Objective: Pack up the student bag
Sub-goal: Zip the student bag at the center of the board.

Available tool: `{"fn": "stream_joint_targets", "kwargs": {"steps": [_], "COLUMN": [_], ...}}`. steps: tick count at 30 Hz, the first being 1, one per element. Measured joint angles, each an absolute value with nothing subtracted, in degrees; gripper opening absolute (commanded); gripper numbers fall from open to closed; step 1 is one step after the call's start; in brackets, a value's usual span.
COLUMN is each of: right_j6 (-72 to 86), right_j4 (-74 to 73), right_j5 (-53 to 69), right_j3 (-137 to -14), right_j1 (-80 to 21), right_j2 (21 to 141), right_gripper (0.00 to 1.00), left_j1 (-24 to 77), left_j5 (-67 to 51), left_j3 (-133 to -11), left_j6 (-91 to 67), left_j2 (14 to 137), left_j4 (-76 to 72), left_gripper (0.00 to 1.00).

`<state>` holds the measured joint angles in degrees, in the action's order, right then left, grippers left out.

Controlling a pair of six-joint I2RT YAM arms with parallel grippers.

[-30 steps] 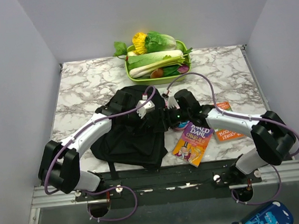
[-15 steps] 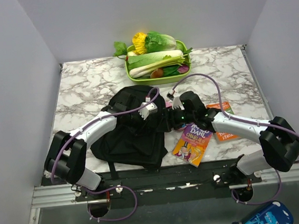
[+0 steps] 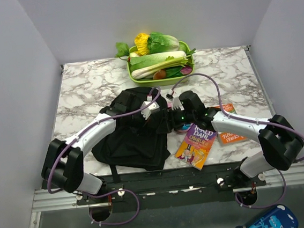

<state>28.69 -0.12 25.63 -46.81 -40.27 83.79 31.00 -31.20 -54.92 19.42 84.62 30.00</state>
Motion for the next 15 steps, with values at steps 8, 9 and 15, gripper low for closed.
{"fn": "stream_joint_targets", "kwargs": {"steps": [8,9,15], "right_j6": [28.71,28.69,28.75], "right_j4": [-0.34,-0.75,-1.91], "right_j5": [26.83,26.48,26.00], "right_j3": [-49.65,-49.65,-51.37], "right_j1": [-40.29,-40.29,-40.27], "right_j2": [84.77,84.42,82.17], "right_gripper": [0.65,0.65,0.63], "left_j1": [31.00,31.00,31.16], "left_j5": [-30.92,-30.81,-30.37], "left_j3": [-56.49,-56.49,-56.18], "left_j6": [18.87,18.85,18.74], "left_j2": [79.33,79.15,78.94], "left_j4": [31.88,32.08,32.71], "left_gripper": [0.00,0.00,0.00]}}
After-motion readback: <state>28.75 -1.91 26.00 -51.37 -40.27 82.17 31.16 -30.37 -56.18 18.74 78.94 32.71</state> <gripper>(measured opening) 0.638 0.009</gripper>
